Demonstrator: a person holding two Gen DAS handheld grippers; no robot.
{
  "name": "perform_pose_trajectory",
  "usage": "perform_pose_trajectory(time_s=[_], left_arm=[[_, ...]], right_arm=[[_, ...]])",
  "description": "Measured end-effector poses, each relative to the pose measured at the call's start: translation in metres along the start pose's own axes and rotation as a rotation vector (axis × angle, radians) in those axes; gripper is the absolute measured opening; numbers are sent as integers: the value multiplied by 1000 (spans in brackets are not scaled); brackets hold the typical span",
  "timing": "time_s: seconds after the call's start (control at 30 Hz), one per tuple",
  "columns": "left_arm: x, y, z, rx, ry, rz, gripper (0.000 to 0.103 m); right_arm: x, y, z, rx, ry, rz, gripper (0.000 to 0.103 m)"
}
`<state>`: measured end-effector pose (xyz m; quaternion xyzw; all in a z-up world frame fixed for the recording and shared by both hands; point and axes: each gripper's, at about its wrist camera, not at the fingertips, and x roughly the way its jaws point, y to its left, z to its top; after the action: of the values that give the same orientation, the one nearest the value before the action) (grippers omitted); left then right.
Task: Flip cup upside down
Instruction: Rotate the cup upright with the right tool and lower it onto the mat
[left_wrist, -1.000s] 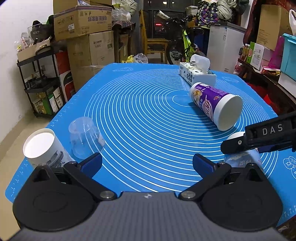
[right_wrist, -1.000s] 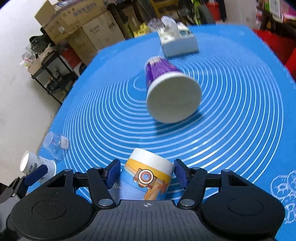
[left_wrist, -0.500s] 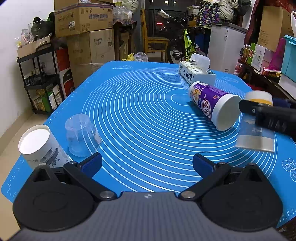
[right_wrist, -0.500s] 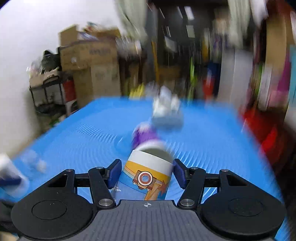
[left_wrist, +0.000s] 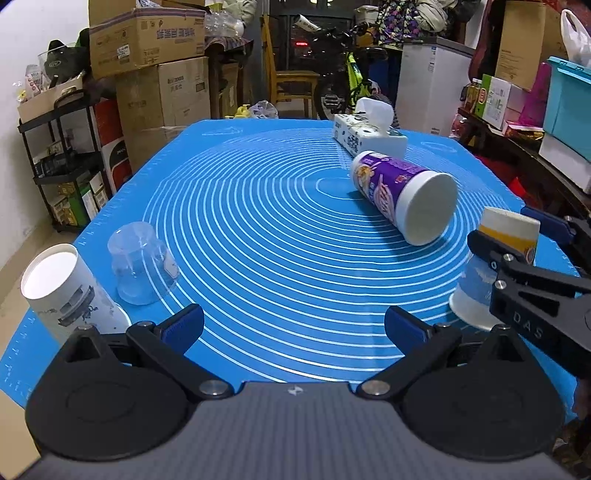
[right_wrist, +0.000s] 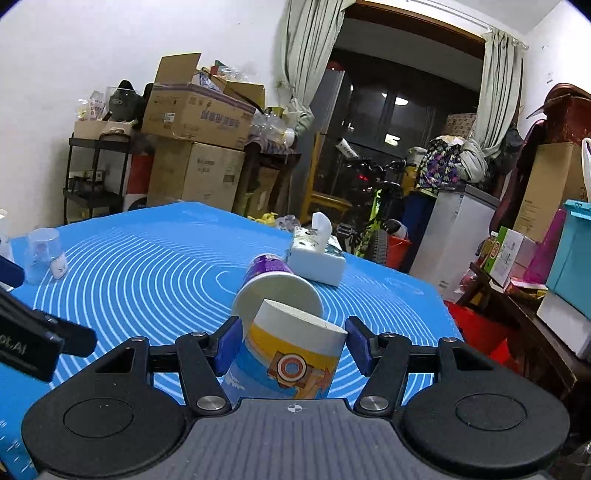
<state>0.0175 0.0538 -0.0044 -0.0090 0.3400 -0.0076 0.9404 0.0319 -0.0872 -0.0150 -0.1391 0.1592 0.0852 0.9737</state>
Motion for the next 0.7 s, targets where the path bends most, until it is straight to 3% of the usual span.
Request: perform_pose_trajectory(time_s=[0.37,0.6,0.7], left_arm=[[-17,-15,-3,25,-2,-34,102],[-31,-25,-9,31,-17,-34,102],[-38,-29,-14,24,-15,-58,102]], right_arm=[[-19,-10,-7,64,60,50,63],[-39,-29,-10,164,77,88,74],[-53,-40,-14,187,90,101,75]])
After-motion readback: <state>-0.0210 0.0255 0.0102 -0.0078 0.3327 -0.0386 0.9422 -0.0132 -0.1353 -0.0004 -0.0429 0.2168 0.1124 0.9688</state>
